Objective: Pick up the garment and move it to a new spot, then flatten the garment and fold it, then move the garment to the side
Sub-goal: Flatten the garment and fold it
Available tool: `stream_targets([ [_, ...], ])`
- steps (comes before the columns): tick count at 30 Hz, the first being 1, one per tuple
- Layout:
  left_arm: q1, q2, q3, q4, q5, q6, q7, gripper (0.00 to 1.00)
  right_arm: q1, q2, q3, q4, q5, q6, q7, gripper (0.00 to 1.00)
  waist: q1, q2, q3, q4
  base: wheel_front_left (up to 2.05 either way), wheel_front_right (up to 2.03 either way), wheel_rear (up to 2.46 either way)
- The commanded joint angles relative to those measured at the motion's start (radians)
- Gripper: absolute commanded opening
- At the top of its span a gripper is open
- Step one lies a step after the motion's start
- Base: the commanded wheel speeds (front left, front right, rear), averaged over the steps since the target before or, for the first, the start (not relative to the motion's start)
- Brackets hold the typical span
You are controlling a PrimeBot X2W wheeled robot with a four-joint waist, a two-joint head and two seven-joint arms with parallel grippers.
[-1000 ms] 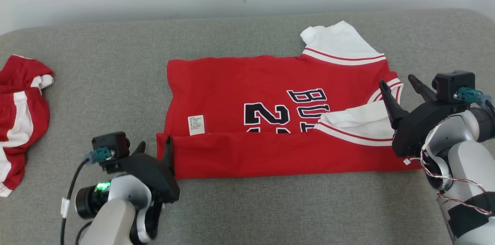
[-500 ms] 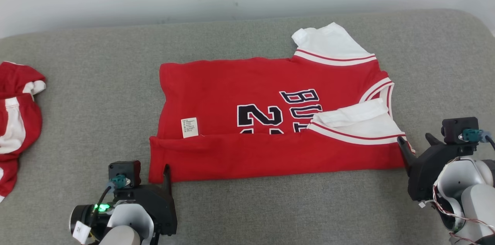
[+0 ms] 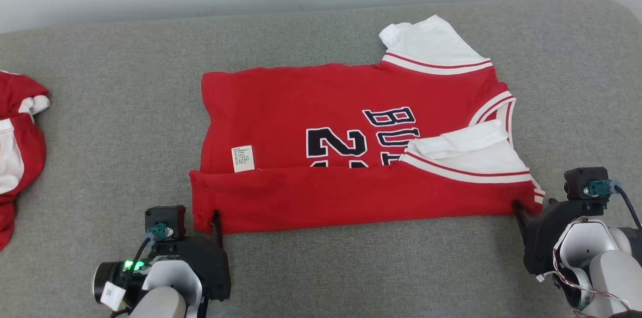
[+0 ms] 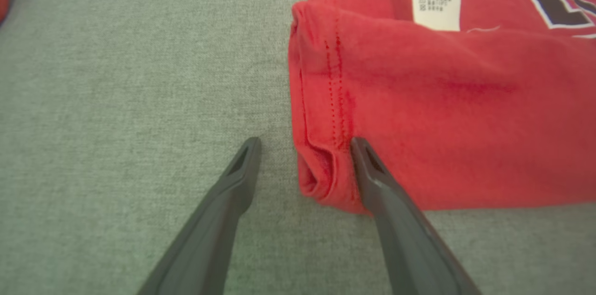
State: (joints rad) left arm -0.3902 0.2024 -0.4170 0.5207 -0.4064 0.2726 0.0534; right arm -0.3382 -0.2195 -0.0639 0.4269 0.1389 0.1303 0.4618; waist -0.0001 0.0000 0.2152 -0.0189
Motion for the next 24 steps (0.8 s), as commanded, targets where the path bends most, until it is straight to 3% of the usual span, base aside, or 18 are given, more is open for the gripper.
stream_targets([
  [1,0.016,0.007,-0.002,0.042,-0.005,0.006,0.019,1.00,0.007,0.005,-0.005,0.009,0.001,0.001,-0.004,1.00,0.0001,0.0000,0.004,0.002,0.00,0.00,0.00],
  [5,0.014,0.000,-0.003,0.071,-0.021,-0.002,0.028,1.00,-0.007,0.017,-0.014,0.039,0.019,0.001,-0.015,1.00,0.0001,0.0000,0.010,0.005,0.00,0.00,0.00],
  [6,0.012,-0.002,-0.004,0.077,-0.025,-0.008,0.032,0.58,-0.012,0.021,-0.016,0.047,0.023,0.001,-0.017,1.00,0.0001,0.0000,0.012,0.006,0.00,0.00,0.00],
  [7,0.010,-0.003,-0.004,0.083,-0.029,-0.012,0.032,0.26,-0.017,0.024,-0.019,0.057,0.026,0.001,-0.017,1.00,0.0001,0.0000,0.014,0.006,0.00,0.00,0.00],
  [8,0.007,-0.005,-0.005,0.087,-0.031,-0.016,0.028,0.00,-0.023,0.025,-0.020,0.066,0.028,0.001,-0.017,0.87,0.0001,0.0000,0.015,0.007,0.00,0.00,0.00],
  [9,0.008,-0.008,-0.007,0.095,-0.037,-0.023,0.033,0.00,-0.027,0.025,-0.024,0.072,0.028,0.001,-0.024,0.35,0.0001,0.0000,0.015,0.008,0.00,0.00,0.00],
  [10,0.011,-0.011,-0.008,0.100,-0.043,-0.028,0.036,0.00,-0.028,0.026,-0.027,0.078,0.030,0.001,-0.030,0.00,0.0001,0.0000,0.014,0.011,0.00,0.00,0.00],
  [18,0.064,-0.006,0.004,0.083,-0.085,-0.070,-0.001,0.00,0.013,0.010,-0.021,0.059,0.057,-0.001,-0.094,0.00,0.0001,0.0000,-0.047,0.011,0.00,0.00,0.00],
  [24,0.149,0.021,-0.002,-0.002,-0.092,-0.062,0.003,0.00,0.104,0.008,-0.023,-0.031,0.080,-0.001,-0.085,0.00,0.0001,0.0000,-0.109,0.000,0.00,0.00,0.00],
])
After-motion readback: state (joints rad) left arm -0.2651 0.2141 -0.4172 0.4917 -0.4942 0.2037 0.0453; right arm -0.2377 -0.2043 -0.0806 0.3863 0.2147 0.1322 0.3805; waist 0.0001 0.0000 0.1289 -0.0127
